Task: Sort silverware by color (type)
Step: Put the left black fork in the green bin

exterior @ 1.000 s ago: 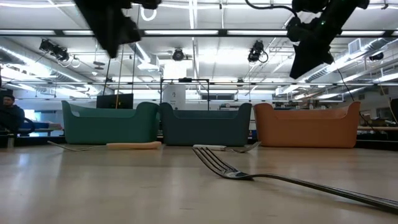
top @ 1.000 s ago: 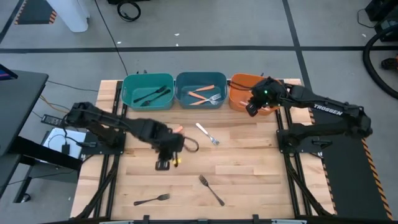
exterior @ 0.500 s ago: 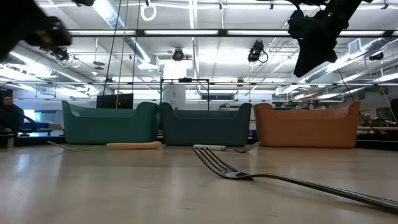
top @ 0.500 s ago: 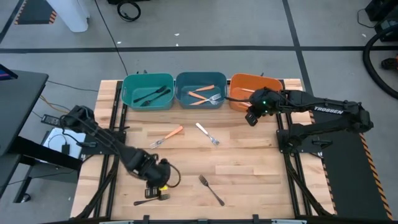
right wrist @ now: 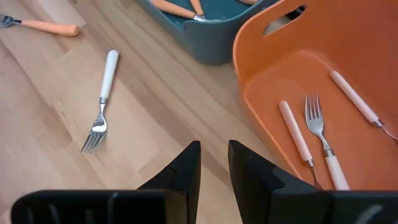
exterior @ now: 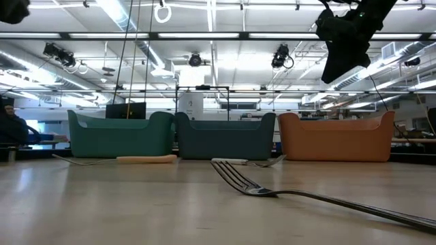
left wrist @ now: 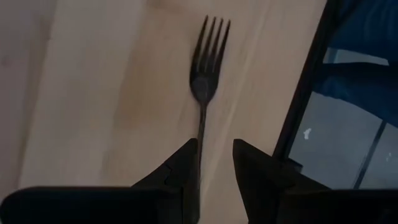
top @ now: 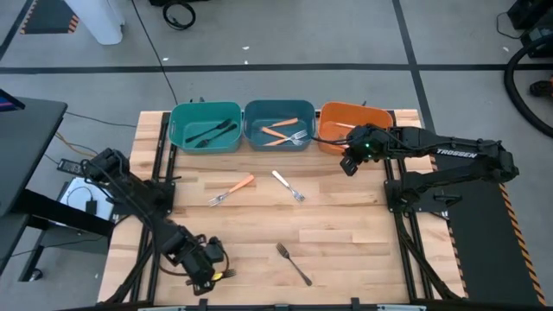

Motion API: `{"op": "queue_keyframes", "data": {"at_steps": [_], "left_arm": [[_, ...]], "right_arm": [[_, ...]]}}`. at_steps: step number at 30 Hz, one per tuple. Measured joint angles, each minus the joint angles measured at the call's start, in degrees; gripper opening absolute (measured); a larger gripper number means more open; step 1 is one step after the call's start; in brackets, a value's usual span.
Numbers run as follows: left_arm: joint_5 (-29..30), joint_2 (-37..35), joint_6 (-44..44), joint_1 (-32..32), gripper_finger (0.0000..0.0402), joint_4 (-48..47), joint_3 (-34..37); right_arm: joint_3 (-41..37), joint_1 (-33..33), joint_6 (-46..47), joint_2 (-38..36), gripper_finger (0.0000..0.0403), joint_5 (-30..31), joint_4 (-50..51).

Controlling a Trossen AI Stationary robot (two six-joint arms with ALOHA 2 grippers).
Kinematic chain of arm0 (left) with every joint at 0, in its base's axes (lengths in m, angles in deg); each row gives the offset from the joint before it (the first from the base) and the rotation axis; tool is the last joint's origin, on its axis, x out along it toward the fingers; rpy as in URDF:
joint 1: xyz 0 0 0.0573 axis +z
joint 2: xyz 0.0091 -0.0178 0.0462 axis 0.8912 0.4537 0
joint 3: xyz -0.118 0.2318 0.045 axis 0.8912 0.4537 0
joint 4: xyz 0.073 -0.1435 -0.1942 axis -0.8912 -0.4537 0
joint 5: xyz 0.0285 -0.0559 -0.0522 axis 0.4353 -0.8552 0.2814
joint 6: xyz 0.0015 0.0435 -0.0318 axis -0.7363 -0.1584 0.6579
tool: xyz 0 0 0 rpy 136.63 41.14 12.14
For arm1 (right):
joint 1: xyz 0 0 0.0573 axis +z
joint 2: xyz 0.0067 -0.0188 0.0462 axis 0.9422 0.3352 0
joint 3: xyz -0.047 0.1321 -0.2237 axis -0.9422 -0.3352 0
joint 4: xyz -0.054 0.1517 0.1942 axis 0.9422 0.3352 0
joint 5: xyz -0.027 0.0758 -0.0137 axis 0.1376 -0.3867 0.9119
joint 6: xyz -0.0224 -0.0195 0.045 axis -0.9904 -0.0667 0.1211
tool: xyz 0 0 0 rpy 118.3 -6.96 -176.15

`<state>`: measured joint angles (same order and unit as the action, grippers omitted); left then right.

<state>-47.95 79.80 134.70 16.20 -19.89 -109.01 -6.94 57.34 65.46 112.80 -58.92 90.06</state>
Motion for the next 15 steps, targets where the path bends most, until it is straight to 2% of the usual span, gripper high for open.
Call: {"op": "queue_keyframes", "data": {"at_steps": [6,15], "left_arm": [[2.11,2.88,0.48,-0.57,0.0109,1.53,-0.01],[2.11,7.16,0.92,-1.86,0.0109,4.64,-0.01]], "right_arm": [[0.00,0.00,-0.07,0.00,0.0090,0.00,0.02],[0.00,0.00,0.20,0.00,0.0090,-0.01,0.07]]}}
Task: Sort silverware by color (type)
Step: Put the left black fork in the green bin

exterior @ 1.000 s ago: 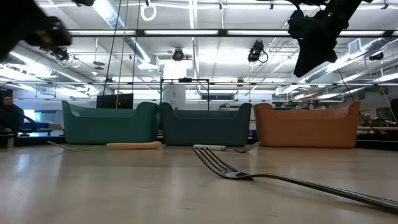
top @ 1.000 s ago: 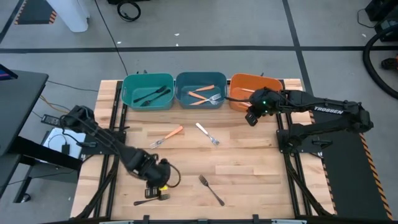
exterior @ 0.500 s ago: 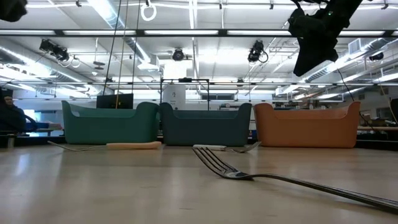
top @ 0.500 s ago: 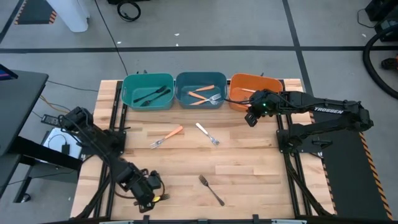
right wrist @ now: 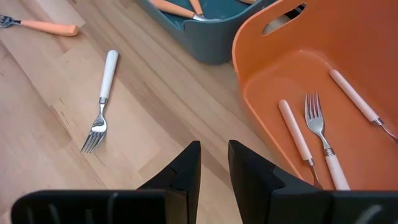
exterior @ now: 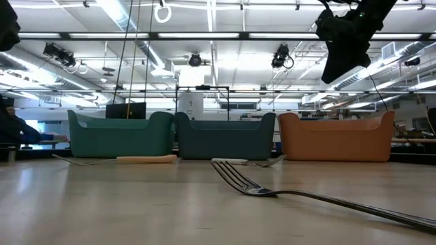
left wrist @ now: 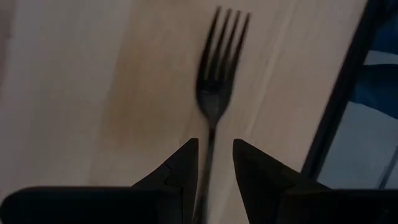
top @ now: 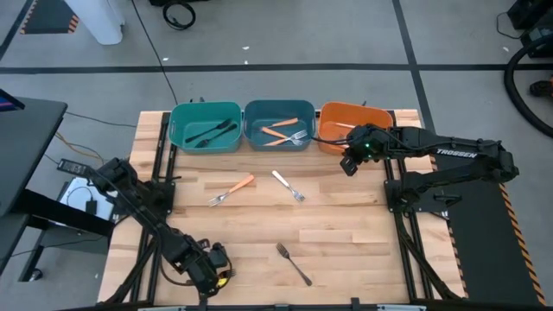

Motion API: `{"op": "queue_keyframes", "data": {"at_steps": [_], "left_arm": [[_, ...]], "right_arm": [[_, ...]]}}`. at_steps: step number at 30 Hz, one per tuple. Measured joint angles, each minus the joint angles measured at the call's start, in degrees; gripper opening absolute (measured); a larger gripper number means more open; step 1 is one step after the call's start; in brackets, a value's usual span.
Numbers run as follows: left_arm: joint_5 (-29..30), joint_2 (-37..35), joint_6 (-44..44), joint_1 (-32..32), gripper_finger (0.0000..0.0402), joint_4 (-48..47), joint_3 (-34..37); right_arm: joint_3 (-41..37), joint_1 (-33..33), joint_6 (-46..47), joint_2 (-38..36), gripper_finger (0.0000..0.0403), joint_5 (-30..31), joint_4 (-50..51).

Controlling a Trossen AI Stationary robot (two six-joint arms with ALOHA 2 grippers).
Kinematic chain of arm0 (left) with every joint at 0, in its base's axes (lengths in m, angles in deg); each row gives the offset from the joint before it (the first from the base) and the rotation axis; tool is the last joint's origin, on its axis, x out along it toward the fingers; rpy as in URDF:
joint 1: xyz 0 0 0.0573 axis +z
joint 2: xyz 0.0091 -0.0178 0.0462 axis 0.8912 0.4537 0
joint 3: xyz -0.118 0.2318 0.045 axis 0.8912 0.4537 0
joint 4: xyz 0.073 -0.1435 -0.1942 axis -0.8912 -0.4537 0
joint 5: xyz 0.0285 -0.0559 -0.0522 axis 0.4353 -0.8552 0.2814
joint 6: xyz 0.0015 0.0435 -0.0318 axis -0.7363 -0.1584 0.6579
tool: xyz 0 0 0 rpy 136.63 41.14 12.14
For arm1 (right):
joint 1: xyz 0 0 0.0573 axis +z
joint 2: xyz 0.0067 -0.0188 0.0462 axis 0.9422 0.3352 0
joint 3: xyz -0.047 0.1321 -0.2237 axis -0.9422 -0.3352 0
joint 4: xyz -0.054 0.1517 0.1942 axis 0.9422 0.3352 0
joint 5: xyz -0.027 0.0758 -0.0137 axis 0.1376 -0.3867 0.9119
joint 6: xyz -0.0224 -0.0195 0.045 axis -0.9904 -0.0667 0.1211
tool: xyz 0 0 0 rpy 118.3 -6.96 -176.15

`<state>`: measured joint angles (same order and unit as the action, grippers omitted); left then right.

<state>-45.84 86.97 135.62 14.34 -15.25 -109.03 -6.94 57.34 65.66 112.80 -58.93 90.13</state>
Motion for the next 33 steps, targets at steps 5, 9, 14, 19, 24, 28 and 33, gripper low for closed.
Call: {"op": "queue_keyframes", "data": {"at_steps": [5,9,14,19,24,28,33], "left_arm": [[0.24,1.10,0.11,-0.49,0.0109,0.53,-0.04],[0.84,2.23,0.01,-0.42,0.0109,0.45,-0.07],[1.06,3.93,-0.20,-0.43,0.0109,0.60,-0.23],[1.70,5.77,-0.17,-0.73,0.0109,-0.17,-0.40],[3.22,7.08,1.21,-0.72,0.0092,-4.74,-0.87],[3.79,7.72,1.36,-0.70,0.0039,-6.22,-1.03],[4.04,7.72,1.28,-0.34,0.0016,-5.82,-1.03]], "right_arm": [[0.00,0.00,0.02,0.02,0.0090,-0.01,0.00],[0.00,0.00,0.04,0.01,0.0090,-0.01,0.01],[-0.02,0.00,0.09,0.02,0.0090,-0.01,0.02],[-0.02,0.00,0.28,0.01,0.0090,-0.04,0.02],[-0.02,0.00,0.28,0.02,0.0090,-0.04,0.00],[-0.02,0.00,0.28,0.01,0.0090,-0.04,-0.03],[-0.02,0.00,0.28,0.02,0.0090,-0.04,-0.10]]}}
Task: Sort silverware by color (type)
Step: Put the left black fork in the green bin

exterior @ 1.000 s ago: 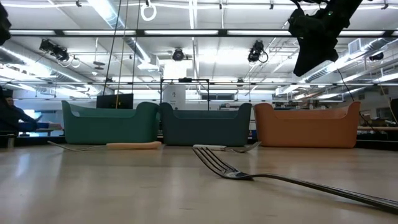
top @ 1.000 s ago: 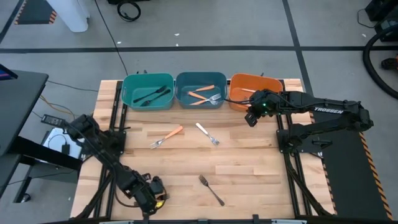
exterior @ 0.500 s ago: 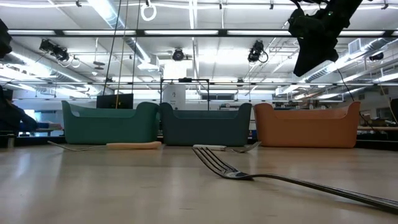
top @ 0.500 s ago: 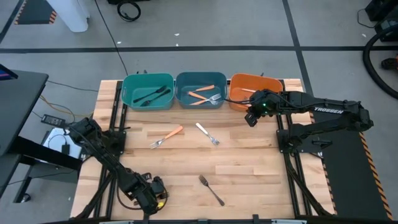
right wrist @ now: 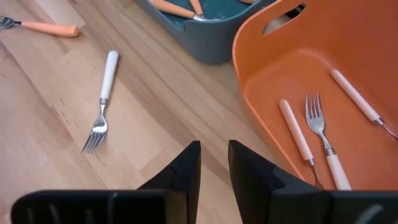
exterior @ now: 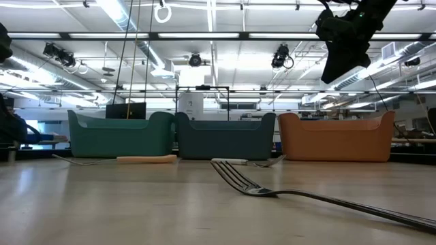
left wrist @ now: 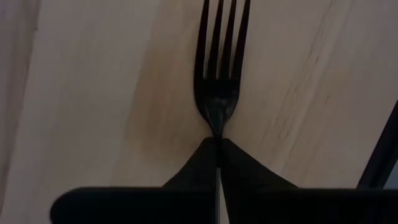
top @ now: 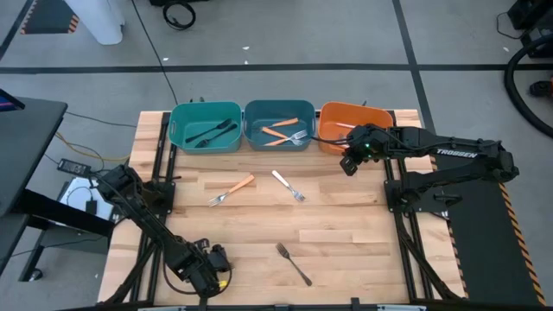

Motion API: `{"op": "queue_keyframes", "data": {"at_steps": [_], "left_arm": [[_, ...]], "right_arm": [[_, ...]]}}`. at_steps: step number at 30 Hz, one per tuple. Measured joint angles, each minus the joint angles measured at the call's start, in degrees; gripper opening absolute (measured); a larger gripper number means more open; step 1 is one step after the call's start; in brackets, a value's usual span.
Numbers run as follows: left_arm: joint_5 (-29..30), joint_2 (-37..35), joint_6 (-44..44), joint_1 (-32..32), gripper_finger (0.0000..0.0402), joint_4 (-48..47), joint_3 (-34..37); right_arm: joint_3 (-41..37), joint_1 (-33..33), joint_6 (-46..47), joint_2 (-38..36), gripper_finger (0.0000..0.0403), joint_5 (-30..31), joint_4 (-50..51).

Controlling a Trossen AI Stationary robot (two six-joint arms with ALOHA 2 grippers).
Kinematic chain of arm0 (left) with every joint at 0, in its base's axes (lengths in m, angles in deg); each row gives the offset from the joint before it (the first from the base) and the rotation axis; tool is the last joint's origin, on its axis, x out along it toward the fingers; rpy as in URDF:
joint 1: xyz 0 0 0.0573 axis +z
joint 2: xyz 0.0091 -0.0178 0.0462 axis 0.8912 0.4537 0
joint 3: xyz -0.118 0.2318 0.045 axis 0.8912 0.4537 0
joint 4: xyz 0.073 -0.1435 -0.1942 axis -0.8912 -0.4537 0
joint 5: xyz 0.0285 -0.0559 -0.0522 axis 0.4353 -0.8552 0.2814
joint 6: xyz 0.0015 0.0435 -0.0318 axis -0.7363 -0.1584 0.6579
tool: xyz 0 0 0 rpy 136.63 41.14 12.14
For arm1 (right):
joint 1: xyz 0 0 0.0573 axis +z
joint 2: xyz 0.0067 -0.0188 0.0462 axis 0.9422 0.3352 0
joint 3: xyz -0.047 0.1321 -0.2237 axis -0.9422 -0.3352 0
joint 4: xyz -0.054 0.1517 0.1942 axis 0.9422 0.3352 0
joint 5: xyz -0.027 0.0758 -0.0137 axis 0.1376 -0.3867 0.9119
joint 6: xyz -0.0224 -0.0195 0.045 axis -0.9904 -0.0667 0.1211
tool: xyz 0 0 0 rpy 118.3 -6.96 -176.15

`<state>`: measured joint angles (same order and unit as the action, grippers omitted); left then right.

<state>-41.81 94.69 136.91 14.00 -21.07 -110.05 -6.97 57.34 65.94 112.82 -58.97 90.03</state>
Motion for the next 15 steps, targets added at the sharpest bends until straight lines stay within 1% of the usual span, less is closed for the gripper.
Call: {"op": "queue_keyframes", "data": {"at_steps": [3,7,10,12,15], "left_arm": [[-0.01,-0.18,-0.27,0.00,0.0016,0.22,0.02],[0.45,-3.14,-0.91,0.19,0.0014,-0.38,0.50],[1.92,-6.49,-1.49,0.82,0.0013,-4.90,1.12],[2.35,-8.51,-1.54,1.71,0.0012,-5.75,0.98],[3.77,-12.19,-3.01,3.69,0.0012,-10.29,0.80]], "right_arm": [[-0.02,0.00,0.00,0.00,0.0090,0.00,-0.70],[-0.02,0.00,0.02,0.00,0.0090,-0.02,-1.76],[-0.02,0.00,0.00,0.00,0.0090,-0.04,-3.19],[-0.02,-0.02,-0.10,0.00,0.0090,-0.07,-4.66],[-0.02,-0.01,-1.18,0.07,0.0090,-0.07,-6.64]]}}
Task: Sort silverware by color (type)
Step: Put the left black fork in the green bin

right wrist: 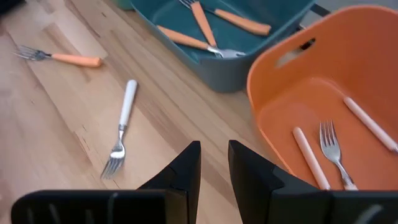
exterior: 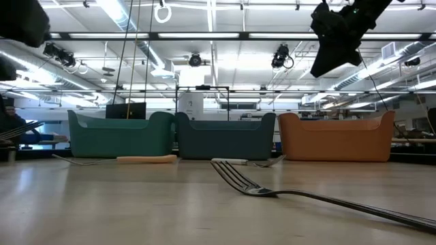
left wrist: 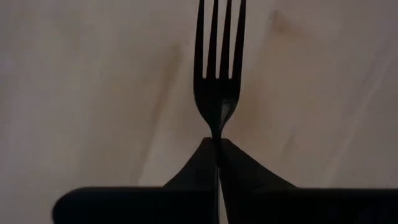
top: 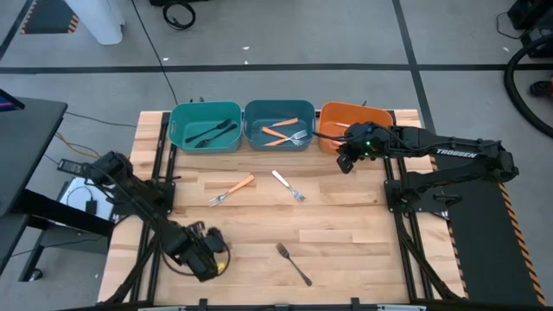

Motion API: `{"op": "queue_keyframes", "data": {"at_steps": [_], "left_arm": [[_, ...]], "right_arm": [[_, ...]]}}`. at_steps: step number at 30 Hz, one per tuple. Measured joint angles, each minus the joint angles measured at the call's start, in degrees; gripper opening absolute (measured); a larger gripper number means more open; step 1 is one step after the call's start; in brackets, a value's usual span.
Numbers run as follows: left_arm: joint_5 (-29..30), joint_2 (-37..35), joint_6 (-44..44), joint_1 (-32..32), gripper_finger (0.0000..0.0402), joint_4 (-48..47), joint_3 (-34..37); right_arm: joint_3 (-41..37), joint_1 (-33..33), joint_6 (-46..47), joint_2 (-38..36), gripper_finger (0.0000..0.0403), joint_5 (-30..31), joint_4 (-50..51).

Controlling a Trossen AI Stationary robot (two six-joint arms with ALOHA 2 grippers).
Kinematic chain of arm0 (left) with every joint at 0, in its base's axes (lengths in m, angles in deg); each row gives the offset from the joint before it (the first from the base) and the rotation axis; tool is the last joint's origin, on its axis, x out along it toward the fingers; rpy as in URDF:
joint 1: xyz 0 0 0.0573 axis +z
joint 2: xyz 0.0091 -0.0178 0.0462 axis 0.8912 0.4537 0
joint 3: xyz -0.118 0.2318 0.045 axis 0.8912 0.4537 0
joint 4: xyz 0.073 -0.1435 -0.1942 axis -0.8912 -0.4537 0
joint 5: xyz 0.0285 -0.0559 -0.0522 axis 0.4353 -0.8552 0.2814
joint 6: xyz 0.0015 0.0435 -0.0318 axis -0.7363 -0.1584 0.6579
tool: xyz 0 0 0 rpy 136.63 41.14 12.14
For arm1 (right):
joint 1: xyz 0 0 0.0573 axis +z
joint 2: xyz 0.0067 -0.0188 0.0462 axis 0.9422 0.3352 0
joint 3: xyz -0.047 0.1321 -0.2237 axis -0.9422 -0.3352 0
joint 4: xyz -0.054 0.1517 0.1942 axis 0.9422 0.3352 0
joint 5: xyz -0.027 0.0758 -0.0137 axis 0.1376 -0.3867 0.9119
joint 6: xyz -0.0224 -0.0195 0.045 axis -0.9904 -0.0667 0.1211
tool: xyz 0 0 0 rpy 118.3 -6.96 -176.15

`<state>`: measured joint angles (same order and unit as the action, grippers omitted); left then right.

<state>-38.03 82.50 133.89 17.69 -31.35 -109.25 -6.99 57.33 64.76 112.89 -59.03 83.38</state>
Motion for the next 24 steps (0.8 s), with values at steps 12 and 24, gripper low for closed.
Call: {"op": "queue_keyframes", "data": {"at_steps": [12,24], "left_arm": [[10.36,-13.00,-11.23,25.90,0.0011,-4.92,-0.10],[12.48,-20.22,-37.06,63.57,0.0013,-0.68,-0.21]], "right_arm": [[-0.02,-0.16,-6.68,2.61,0.0090,0.28,-4.88],[-0.02,-2.91,-21.76,5.86,0.0090,0.07,-8.94]]}}
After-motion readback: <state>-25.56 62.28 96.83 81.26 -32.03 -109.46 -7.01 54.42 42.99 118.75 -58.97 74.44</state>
